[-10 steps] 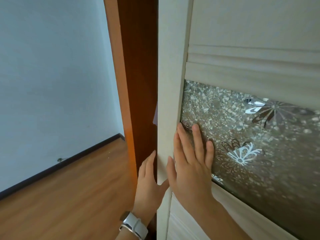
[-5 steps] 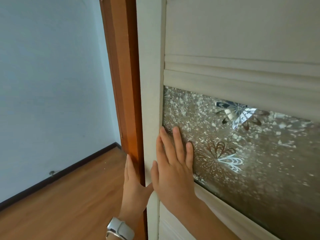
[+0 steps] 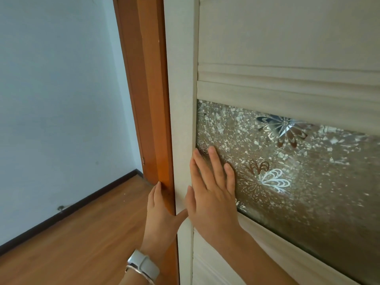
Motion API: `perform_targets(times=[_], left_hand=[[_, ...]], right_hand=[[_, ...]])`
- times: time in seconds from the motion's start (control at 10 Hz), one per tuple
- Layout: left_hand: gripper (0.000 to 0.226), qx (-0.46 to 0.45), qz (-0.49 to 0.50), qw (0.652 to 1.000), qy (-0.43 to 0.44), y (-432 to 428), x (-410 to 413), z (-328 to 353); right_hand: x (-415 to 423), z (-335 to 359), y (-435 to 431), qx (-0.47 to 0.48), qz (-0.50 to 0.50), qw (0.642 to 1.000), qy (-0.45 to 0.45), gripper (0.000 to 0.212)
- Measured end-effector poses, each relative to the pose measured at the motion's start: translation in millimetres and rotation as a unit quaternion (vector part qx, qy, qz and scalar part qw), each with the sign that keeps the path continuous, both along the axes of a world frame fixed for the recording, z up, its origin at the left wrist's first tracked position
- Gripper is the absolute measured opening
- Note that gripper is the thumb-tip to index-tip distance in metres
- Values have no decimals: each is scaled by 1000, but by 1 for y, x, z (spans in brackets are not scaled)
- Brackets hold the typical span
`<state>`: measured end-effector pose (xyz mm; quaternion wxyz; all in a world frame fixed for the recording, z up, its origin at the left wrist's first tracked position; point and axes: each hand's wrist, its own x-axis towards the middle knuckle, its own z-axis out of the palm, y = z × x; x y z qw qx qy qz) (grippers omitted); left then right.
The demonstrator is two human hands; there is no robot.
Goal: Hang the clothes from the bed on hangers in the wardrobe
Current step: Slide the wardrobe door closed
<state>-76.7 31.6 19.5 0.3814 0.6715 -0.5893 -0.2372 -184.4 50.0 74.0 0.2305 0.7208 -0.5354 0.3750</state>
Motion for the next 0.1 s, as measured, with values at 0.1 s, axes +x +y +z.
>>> perform_targets(times=[0.1], left_hand=[[71,-57,-25,998,-4,8,8,18]], right_hand=[[-8,11,8,-29,67,997,-27,34]])
